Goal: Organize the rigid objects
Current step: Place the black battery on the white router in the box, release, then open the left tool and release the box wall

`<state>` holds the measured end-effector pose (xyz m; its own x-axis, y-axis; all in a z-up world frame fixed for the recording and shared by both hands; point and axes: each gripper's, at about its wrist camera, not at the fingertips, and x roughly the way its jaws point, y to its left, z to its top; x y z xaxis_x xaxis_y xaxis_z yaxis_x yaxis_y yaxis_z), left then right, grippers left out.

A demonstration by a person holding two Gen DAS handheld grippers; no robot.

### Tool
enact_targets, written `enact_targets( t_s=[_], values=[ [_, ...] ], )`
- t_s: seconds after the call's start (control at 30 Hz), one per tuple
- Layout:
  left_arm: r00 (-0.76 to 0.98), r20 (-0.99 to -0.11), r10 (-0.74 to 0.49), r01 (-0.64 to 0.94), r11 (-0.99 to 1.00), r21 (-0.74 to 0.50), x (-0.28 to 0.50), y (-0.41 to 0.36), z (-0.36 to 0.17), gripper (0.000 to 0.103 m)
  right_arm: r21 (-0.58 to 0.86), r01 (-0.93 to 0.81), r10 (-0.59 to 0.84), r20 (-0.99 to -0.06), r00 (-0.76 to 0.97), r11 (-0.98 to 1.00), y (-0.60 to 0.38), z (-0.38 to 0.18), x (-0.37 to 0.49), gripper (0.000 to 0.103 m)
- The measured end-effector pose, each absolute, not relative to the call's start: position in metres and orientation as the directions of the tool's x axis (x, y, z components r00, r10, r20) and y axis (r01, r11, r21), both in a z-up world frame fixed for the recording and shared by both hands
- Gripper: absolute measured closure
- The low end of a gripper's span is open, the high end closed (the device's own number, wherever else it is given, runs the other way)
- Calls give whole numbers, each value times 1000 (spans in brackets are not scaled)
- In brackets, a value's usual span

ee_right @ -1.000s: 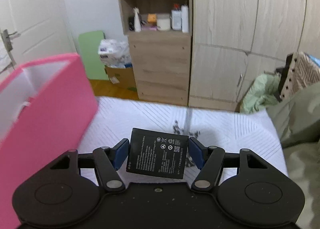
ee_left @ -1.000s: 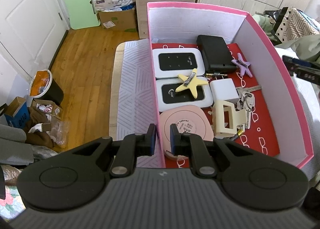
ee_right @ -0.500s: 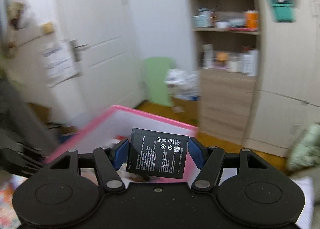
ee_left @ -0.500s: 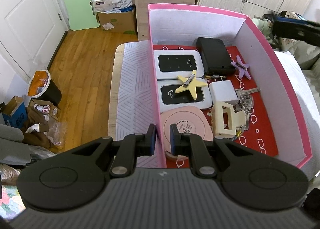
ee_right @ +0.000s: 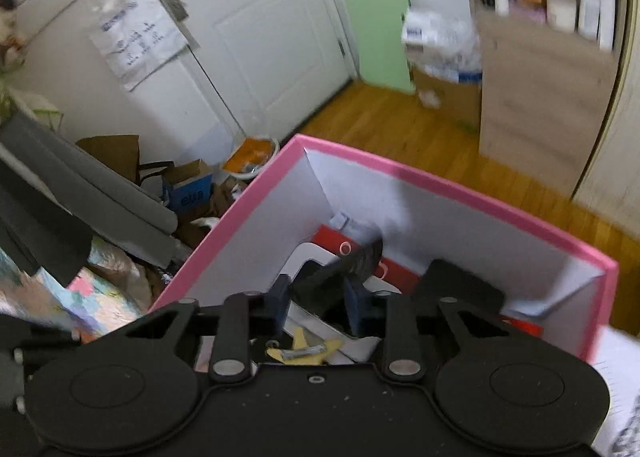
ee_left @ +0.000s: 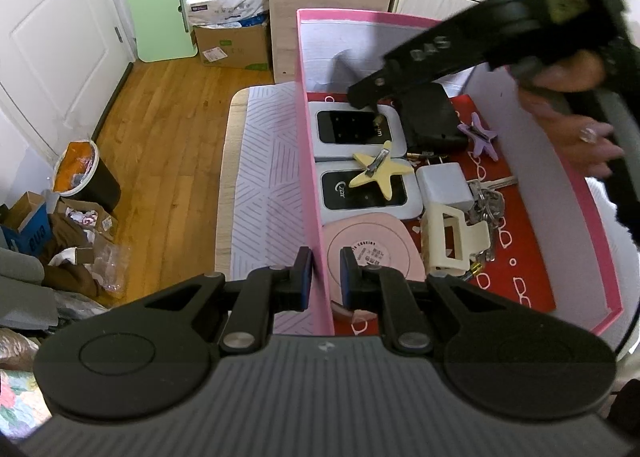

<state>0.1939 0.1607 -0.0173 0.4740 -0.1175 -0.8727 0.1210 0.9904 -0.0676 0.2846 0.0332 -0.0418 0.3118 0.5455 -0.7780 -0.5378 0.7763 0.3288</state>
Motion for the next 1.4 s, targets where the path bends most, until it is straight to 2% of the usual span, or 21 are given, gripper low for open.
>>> enact_targets(
  t_s=[0.23, 0.4, 0.7, 0.9, 1.07, 1.23, 1.37, 1.4],
  values=[
    [479, -868, -128, 112, 990, -84, 192, 163, -18, 91, 349, -512, 539, -792, 287, 785, 39, -55, 287, 68],
    [479, -868, -130, 111, 990, -87, 192, 164, -17, 91, 365, -508, 559, -771, 304, 780, 26, -44, 281, 67],
    [483, -866, -127, 106, 991, -86, 192, 164, -17, 90, 324, -550, 606, -642, 470, 770, -25, 8, 216, 64],
    [481, -870, -109, 92, 993, -73, 191, 160, -18, 90, 240, -520, 546, -601, 583, 820, -52, 10, 174, 60],
    [486, -869, -97, 85, 994, -64, 182, 159, -15, 90, 247, -494, 534, -583, 612, 834, -66, 6, 156, 57],
    [518, -853, -70, 53, 997, -49, 165, 157, -5, 85, 211, -480, 508, -559, 655, 851, -77, 8, 135, 55],
    [553, -832, -38, 40, 999, -18, 151, 150, 6, 71, 212, -476, 508, -538, 672, 854, -86, 9, 121, 54],
    [561, -828, -23, 30, 1000, -8, 147, 149, 9, 71, 211, -476, 508, -536, 674, 854, -87, 9, 118, 54]
  ],
)
